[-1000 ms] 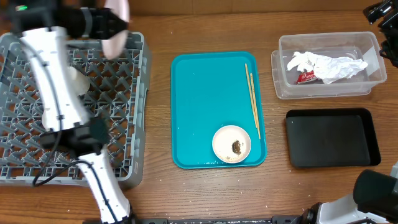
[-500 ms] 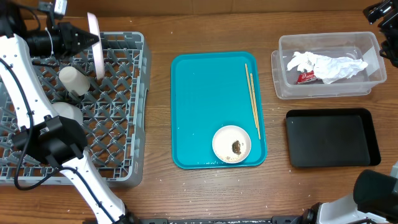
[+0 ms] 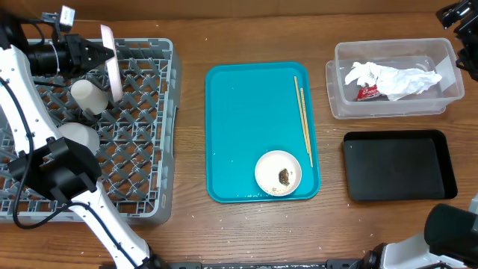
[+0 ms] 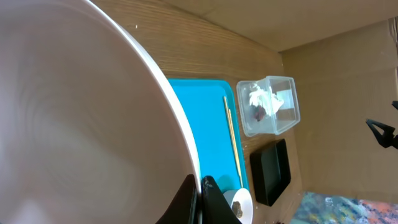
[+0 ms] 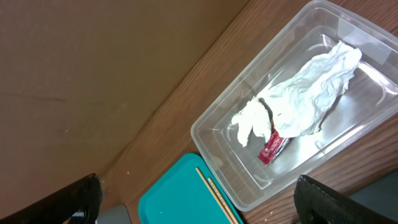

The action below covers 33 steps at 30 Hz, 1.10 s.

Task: Sort waste into correct bins and load items into the dishwasher
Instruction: 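Lift the plate and carry it over the dish rack, then lower the plate upright into the rack slots and release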

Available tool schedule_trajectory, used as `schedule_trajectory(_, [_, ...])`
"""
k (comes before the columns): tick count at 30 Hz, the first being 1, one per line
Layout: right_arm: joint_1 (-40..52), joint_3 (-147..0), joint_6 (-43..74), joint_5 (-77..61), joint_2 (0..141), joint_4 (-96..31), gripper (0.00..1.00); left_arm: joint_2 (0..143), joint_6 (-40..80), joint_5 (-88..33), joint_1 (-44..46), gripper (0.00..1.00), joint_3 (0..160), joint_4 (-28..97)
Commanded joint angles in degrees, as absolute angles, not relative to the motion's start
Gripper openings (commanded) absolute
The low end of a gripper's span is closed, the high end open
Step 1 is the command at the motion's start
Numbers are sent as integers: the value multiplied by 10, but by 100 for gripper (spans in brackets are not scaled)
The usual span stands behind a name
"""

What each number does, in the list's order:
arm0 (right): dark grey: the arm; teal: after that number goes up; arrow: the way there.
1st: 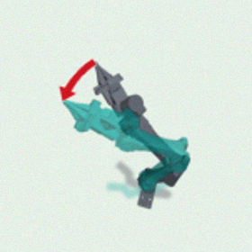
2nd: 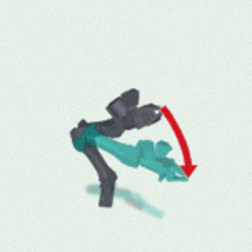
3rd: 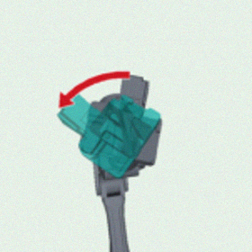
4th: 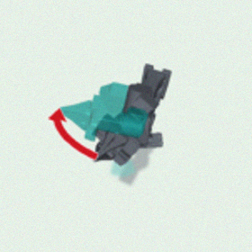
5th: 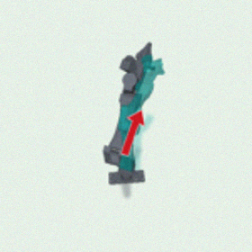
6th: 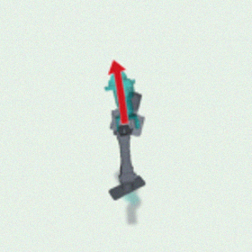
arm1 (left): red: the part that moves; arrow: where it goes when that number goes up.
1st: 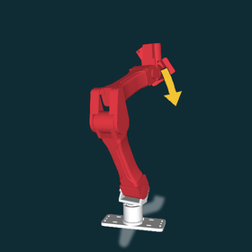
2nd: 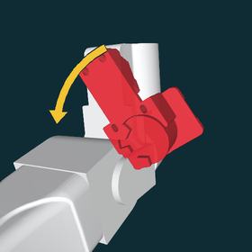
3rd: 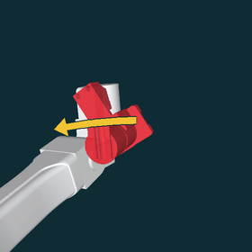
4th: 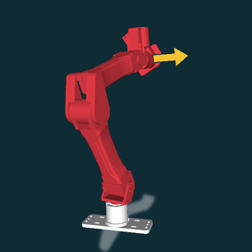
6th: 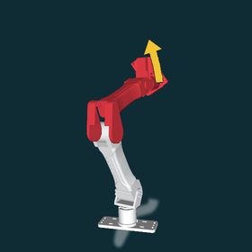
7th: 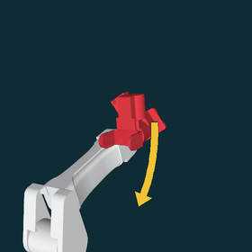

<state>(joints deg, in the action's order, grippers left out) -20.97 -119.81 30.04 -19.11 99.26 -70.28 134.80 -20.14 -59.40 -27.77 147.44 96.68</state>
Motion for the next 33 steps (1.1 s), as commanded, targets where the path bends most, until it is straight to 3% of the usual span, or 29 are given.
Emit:
schedule_trajectory(1, [-211,-1200,303,-192,978,-701,100,1341,-219,-601,-270,4,1464,968])
schedule_trajectory(13, [-211,-1200,303,-192,978,-701,100,1341,-218,-544,-269,8,1463,968])
schedule_trajectory(14, [-211,-1200,303,-192,978,-701,100,1341,-213,-535,-269,11,1463,968])
schedule_trajectory(15, [-211,-1200,302,-192,978,-701,100,1341,-190,-508,-269,25,1464,968])
schedule_trajectory(16, [-211,-1200,303,-192,978,-701,100,1341,-174,-490,-269,32,1464,968])
schedule_trajectory(23, [-211,-1200,303,-192,978,-701,100,1339,-114,-441,-287,35,1480,968])
schedule_trajectory(26, [-211,-1200,302,-192,978,-701,100,1325,-99,-441,-300,41,1501,968])
schedule_trajectory(33, [-211,-1200,303,-192,978,-701,100,1253,-55,-441,-305,78,1549,968])
